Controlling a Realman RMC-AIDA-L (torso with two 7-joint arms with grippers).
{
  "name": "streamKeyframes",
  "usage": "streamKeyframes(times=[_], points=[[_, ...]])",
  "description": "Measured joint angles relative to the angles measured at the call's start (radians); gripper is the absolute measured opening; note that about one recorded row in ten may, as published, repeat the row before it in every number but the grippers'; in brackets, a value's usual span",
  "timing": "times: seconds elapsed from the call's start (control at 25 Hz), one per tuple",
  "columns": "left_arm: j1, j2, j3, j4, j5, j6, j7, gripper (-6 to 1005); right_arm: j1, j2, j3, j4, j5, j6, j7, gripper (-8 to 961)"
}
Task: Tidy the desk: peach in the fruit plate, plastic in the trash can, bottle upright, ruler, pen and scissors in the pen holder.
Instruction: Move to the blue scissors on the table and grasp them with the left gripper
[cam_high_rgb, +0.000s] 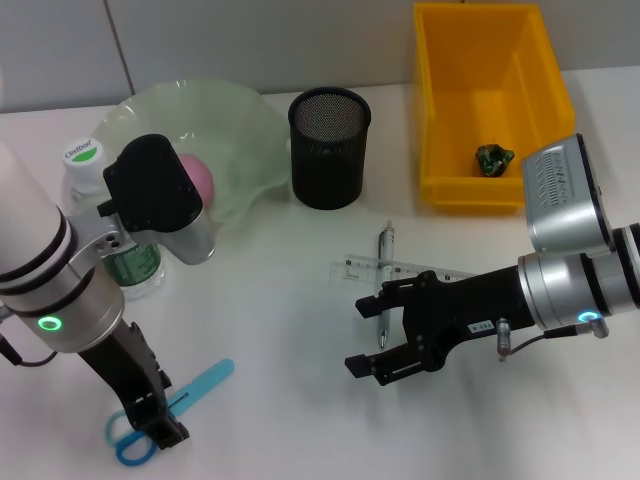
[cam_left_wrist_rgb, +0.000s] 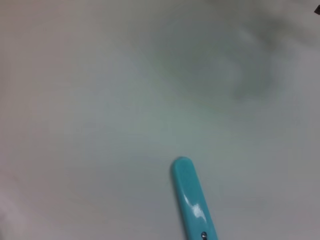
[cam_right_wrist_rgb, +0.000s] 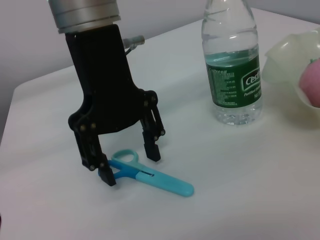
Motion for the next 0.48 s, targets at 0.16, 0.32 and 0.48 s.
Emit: streamKeyframes(times=[0.16, 0.32, 0.48], points=[[0.002, 0.0, 0.001, 0.0, 0.0, -0.001, 0.004, 735, 0.0, 0.0, 0.0, 0.0, 0.0, 0.0, 0.003, 828], [0.009, 0.0, 0.014, 0.0, 0.0, -0.006, 0.008, 620, 0.0, -0.001, 0.0, 0.0, 0.0, 0.0, 0.012, 828], [0.012, 0.0, 0.015, 0.0, 0.002, -0.01, 0.008, 497, -0.001, -0.001, 0.0, 0.0, 0.0, 0.0, 0.012, 828]])
